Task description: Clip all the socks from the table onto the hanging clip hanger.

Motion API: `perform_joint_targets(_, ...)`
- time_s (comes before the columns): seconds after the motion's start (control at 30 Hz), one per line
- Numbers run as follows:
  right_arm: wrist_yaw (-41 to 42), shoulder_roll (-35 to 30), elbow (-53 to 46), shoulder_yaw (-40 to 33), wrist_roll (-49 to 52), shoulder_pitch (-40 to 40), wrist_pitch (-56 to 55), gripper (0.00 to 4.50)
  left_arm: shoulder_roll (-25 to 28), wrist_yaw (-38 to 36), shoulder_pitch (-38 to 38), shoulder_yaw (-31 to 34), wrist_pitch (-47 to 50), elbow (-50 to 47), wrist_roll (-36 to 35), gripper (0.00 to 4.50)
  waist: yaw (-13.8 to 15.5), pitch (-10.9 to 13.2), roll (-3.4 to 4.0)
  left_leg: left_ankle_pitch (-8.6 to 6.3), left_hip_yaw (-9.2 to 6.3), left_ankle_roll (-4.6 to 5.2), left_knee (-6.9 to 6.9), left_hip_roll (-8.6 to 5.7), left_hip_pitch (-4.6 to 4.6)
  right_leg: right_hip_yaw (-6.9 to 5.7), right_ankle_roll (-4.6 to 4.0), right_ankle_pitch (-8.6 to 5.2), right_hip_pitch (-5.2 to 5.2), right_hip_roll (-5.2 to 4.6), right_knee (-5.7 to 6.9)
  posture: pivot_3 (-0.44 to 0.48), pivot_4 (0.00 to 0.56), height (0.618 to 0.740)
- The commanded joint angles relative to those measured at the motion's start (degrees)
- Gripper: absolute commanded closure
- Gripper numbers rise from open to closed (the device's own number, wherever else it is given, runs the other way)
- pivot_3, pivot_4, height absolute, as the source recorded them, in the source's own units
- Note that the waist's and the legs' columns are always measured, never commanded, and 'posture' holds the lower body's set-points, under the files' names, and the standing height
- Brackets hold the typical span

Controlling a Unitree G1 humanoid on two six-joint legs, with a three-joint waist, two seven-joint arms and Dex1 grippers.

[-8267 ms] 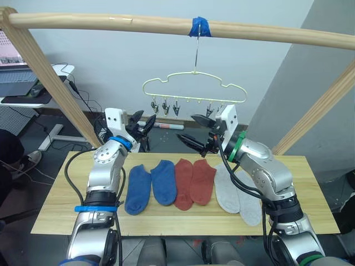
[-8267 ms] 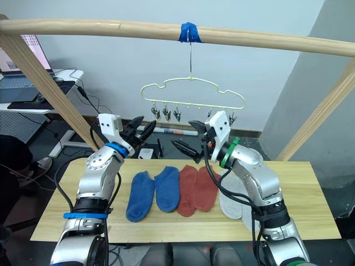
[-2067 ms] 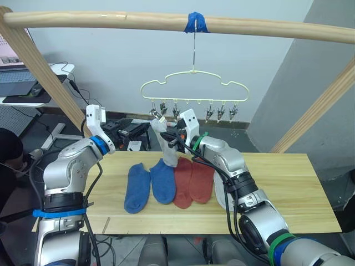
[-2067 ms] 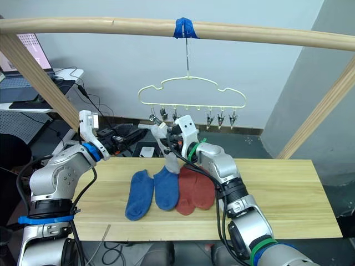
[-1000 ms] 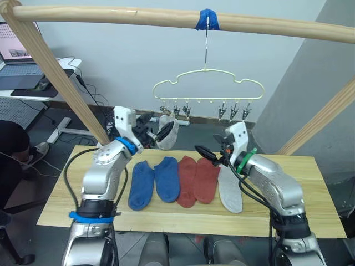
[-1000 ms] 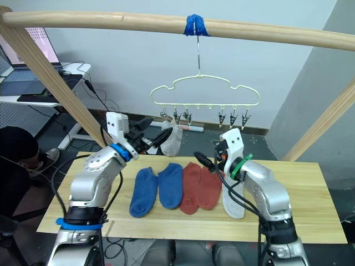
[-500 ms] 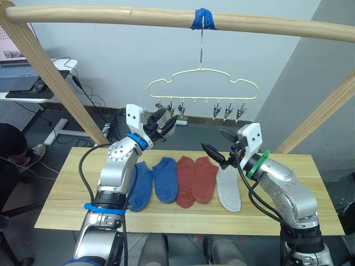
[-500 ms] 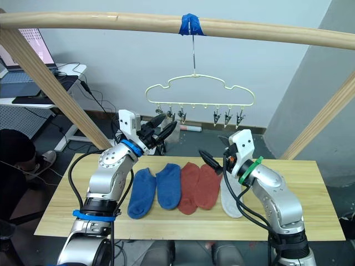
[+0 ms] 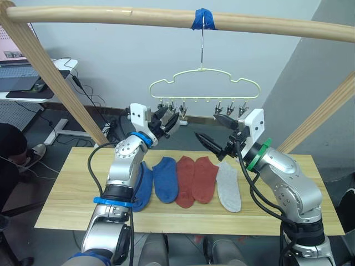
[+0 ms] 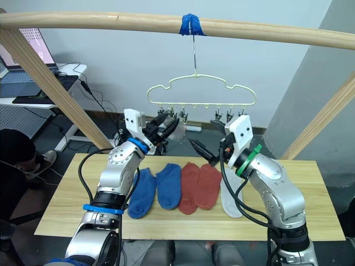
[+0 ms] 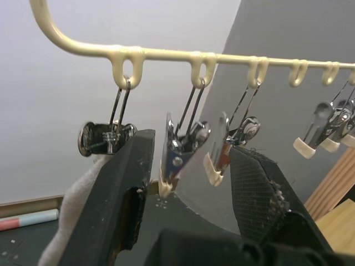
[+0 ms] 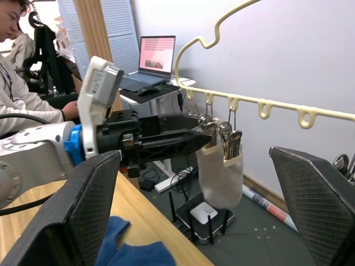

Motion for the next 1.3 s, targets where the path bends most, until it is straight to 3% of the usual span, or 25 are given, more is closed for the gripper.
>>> perform_joint_targets(0.03, -0.6, -0.41, -3.36, -0.09, 1.45, -1.31, 0.24, 0.0, -0.45, 0.71, -1.54, 0.84, -2.73, 0.45, 0.4, 2.12, -0.05, 0.0, 0.0, 0.0, 0.0, 0.0, 0.0, 0.0, 0.0, 0.0, 0.0, 0.0, 0.0, 0.0, 0.0, -0.01, 0.179, 0.74)
perform_joint_targets(1.0, -2.58, -0.92, -5.62, 0.55, 3.95, -2.75, 1.98, 0.0, -1.76, 3.55, -7.11, 1.24, -10.9, 10.81, 2.67, 2.12, -1.21, 0.0, 0.0, 0.0, -0.05, 0.0, 0.08, -0.01, 0.0, -0.04, 0.0, 0.0, 0.02, 0.0, 0.12, -0.033, 0.185, 0.74)
perform_joint_targets(1.1, -2.58, -0.85, -5.37, 0.59, 3.88, -2.71, 1.85, 0.0, -1.66, 3.16, -6.78, 1.32, -10.91, 10.5, 2.43, 2.68, -1.21, 0.0, 0.0, 0.0, -0.06, 0.0, 0.09, -0.01, 0.0, -0.04, 0.0, 0.0, 0.02, 0.0, 0.13, -0.033, 0.185, 0.74)
perform_joint_targets(1.23, -2.66, -0.79, -5.14, 0.76, 3.9, -2.7, 1.81, 0.0, -1.62, 2.51, -6.49, 1.4, -10.5, 9.85, 2.04, 3.89, -1.21, 0.0, 0.0, 0.0, -0.06, 0.0, 0.11, -0.01, 0.0, -0.04, 0.0, 0.0, 0.02, 0.0, 0.15, -0.028, 0.186, 0.74)
perform_joint_targets(1.3, -2.71, -0.71, -4.99, 0.89, 3.89, -2.52, 1.75, 0.0, -1.38, 2.21, -6.3, 1.54, -10.23, 9.45, 1.92, 4.25, -1.21, 0.0, 0.0, 0.0, -0.06, 0.0, 0.12, -0.01, 0.0, -0.04, 0.0, 0.0, 0.02, 0.0, 0.15, -0.028, 0.186, 0.74)
